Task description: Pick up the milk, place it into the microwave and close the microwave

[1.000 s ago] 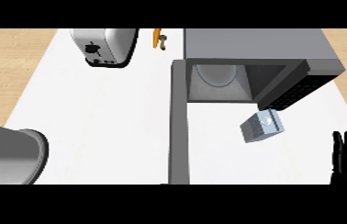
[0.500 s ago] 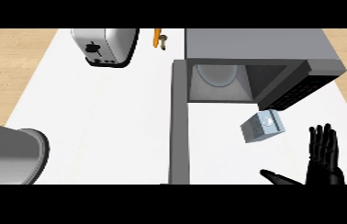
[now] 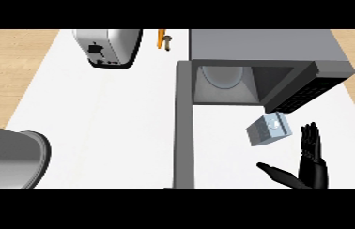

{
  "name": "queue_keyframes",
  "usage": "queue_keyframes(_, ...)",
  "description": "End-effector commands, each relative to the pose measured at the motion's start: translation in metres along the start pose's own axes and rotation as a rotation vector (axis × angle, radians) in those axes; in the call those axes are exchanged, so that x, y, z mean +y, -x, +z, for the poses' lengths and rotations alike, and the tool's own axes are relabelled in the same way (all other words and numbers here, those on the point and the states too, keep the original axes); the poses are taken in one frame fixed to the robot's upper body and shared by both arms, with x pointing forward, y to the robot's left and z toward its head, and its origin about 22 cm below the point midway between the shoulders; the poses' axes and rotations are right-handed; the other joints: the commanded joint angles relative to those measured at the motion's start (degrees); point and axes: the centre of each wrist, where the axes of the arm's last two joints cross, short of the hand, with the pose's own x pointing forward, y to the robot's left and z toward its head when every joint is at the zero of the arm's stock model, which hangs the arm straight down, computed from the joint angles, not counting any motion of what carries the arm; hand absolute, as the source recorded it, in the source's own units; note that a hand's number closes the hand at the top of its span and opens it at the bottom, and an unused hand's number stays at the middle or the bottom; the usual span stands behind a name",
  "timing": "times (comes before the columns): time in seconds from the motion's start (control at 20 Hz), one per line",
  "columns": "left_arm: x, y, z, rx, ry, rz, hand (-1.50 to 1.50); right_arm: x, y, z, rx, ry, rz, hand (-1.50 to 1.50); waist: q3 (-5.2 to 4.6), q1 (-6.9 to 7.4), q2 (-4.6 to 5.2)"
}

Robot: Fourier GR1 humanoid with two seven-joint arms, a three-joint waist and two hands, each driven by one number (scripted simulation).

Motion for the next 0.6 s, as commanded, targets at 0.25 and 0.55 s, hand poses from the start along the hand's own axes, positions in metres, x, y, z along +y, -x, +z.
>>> queue_keyframes(0.25,0.002,-0.006,0.006,0.001,0.015,0.002,-1.5,0.002,0.039,-0.02,0.012,-0.03,-0.007,-1.5,0.08,0.42,0.19)
queue_keyframes(0.55,-0.007,-0.018,0.015,-0.002,0.02,-0.004,-1.5,-0.007,0.043,-0.013,-0.025,-0.028,-0.057,-1.5,0.14,0.64,0.2)
